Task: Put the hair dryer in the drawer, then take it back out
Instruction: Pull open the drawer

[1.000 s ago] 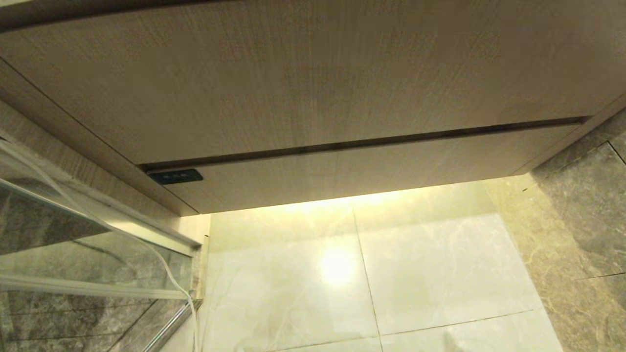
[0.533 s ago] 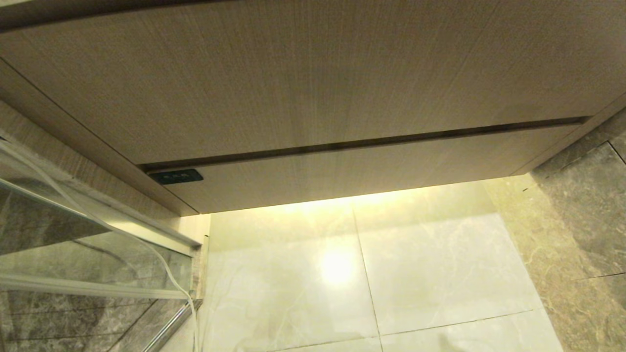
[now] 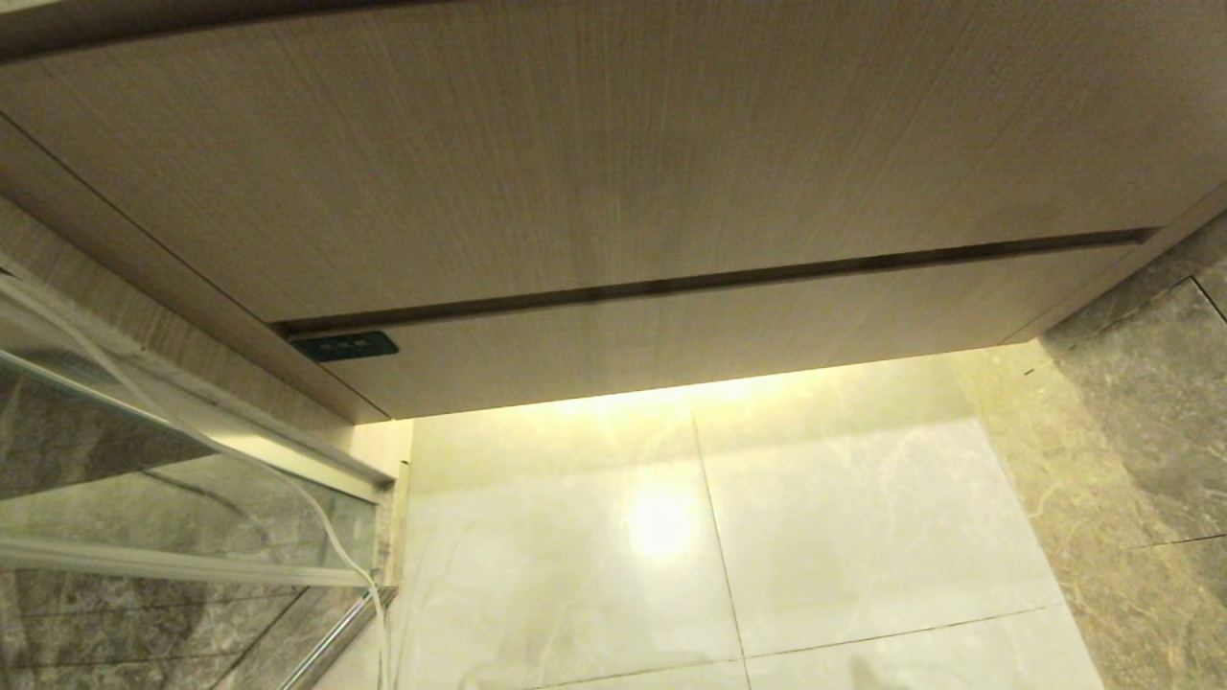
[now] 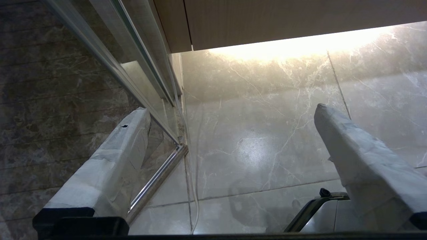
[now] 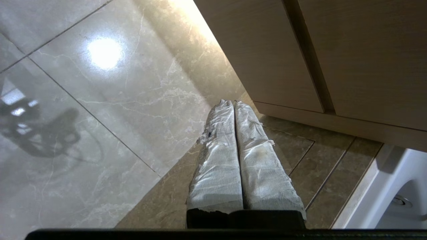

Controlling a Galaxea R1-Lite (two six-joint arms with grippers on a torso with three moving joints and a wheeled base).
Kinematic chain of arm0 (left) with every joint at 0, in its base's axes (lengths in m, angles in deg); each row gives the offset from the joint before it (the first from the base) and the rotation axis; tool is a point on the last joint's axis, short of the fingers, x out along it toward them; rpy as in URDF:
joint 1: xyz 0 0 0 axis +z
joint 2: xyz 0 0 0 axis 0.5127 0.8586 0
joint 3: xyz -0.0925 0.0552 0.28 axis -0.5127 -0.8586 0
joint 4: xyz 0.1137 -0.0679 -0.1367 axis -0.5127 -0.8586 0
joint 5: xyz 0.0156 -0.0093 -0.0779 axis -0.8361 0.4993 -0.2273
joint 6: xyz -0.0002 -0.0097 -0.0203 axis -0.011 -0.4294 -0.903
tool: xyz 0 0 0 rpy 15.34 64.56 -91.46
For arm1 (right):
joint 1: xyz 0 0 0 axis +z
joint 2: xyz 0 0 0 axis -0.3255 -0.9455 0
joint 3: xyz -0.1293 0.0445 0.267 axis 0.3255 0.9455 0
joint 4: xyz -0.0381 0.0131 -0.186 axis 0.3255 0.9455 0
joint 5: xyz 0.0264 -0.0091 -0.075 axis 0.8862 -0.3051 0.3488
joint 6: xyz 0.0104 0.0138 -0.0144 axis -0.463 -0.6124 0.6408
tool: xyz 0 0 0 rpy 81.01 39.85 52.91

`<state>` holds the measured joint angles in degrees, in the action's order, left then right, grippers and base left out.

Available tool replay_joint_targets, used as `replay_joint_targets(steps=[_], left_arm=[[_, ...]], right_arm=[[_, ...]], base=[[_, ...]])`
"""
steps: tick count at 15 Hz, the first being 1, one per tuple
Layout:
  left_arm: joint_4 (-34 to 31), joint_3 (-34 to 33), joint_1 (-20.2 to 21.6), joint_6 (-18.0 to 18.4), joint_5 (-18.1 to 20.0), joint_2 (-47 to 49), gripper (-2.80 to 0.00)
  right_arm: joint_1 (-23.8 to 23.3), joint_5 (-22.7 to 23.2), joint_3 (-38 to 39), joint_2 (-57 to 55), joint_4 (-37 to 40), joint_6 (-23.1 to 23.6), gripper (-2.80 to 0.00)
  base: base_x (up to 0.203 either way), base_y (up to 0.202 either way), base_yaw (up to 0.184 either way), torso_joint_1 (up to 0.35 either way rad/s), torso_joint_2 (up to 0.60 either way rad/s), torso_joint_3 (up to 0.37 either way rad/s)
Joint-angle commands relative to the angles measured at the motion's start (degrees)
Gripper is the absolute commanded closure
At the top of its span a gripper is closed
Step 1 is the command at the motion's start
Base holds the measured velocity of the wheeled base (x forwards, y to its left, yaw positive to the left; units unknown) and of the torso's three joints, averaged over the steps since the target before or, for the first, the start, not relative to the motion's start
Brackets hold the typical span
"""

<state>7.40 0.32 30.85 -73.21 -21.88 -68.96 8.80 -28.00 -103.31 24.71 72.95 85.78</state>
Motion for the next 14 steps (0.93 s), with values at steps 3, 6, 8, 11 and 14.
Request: replay_joint_targets(steps=[3,6,8,11,14], left_arm=[[0.01,0.00,0.00,-0.01,-0.01,0.00,-2.80],[0.01,0.00,0.00,-0.01,-0.01,0.00,-2.80],[0.01,0.00,0.00,-0.01,-0.01,0.00,-2.80],[0.01,0.00,0.00,-0.01,-0.01,0.00,-2.80],[0.01,0.00,0.00,-0.01,-0.01,0.00,-2.80]], right_arm=[[0.00,0.11,-0.01,0.02,0.11,0.37,0.00],[0.00,0.03,-0.01,-0.24,0.37,0.46,0.00],[0.00,0.03,-0.01,-0.24,0.37,0.46,0.00],[0.00,0.03,-0.01,-0.24,0.37,0.46,0.00],[-0.07,0.03,-0.08,-0.24,0.51,0.40,0.00]], base=[[0.000,0.000,0.000,0.000,0.00,0.000],[0.000,0.000,0.000,0.000,0.00,0.000],[0.000,0.000,0.000,0.000,0.00,0.000],[0.000,0.000,0.000,0.000,0.00,0.000],[0.000,0.000,0.000,0.000,0.00,0.000]])
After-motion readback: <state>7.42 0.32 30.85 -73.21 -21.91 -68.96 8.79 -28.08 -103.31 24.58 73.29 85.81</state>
